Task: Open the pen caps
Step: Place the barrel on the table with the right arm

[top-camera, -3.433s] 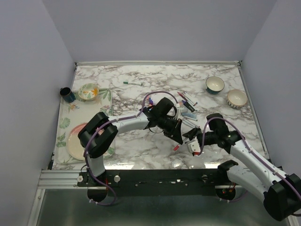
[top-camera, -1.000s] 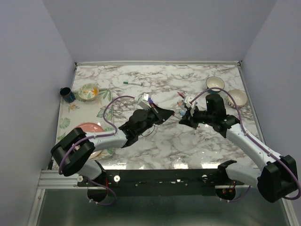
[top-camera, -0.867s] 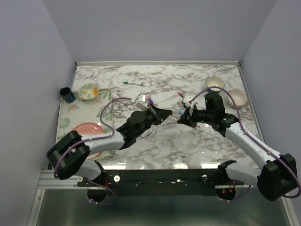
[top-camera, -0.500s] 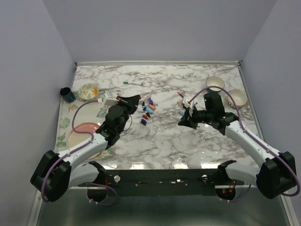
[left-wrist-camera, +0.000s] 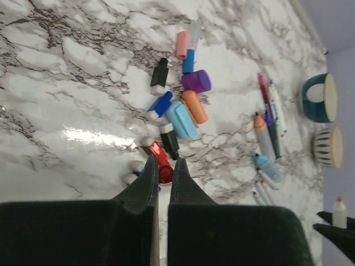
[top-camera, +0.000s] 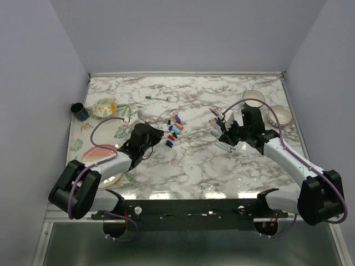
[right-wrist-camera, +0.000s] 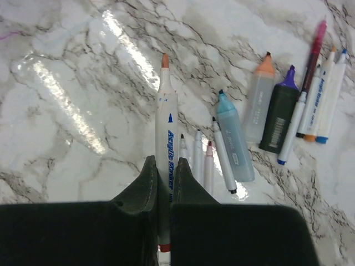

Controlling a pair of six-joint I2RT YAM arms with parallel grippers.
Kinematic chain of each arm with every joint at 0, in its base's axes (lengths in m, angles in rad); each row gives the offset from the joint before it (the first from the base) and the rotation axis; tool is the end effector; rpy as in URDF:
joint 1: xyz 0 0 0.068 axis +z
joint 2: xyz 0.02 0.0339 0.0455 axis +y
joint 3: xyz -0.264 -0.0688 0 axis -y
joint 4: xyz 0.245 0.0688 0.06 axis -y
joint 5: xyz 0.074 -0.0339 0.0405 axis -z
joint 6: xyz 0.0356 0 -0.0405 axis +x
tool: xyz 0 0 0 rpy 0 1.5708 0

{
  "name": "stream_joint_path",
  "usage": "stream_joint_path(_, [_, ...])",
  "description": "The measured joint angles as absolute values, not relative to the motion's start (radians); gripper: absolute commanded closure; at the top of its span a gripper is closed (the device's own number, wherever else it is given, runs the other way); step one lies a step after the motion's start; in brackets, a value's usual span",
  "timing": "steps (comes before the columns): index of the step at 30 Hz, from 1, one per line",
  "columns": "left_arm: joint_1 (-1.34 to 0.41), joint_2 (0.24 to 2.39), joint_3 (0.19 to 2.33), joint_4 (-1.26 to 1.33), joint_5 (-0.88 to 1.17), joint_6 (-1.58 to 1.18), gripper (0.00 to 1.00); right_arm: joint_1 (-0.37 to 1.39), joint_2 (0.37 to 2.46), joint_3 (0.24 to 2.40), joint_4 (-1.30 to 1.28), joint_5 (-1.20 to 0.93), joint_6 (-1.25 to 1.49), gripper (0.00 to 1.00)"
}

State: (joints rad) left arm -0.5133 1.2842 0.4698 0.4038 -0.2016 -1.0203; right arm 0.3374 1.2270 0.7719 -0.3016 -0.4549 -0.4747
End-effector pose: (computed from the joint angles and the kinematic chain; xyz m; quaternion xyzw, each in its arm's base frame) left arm 0.2274 -0.1200 0.1863 -0.2621 0.7917 -0.3178 0.4511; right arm 0.2350 0.0990 0.2355 -0.4354 0.7866 0.1801 0.3990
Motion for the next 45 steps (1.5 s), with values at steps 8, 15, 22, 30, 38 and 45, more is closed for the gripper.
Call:
stream_joint_path(8, [-0.464,1.472,0.546,0.357,-0.101,-0.917,0.87,0.307,1.319,0.805,-0.306,-0.373,-0.465,0.95])
stream_joint_path(15, [-0.447,1.583,0.591,0.357,-0.051,-0.885,0.70,0.299,1.368,0.822,-0.317,-0.331,-0.464,0.95])
stream_joint_path(22, [-0.435,1.633,0.626,0.377,-0.014,-0.881,0.51,0.297,1.391,0.835,-0.337,-0.309,-0.473,0.94])
stream_joint_path(30, [-0.411,1.551,0.581,0.358,-0.014,-0.854,0.33,0.293,1.485,0.894,-0.432,-0.305,-0.551,0.90])
stream_joint_path(38, [-0.393,1.399,0.533,0.348,-0.030,-0.804,0.30,0.293,1.524,0.899,-0.475,-0.299,-0.577,0.85])
stream_joint_path(45, [-0.387,1.296,0.482,0.337,-0.053,-0.778,0.30,0.293,1.559,0.903,-0.501,-0.284,-0.577,0.79])
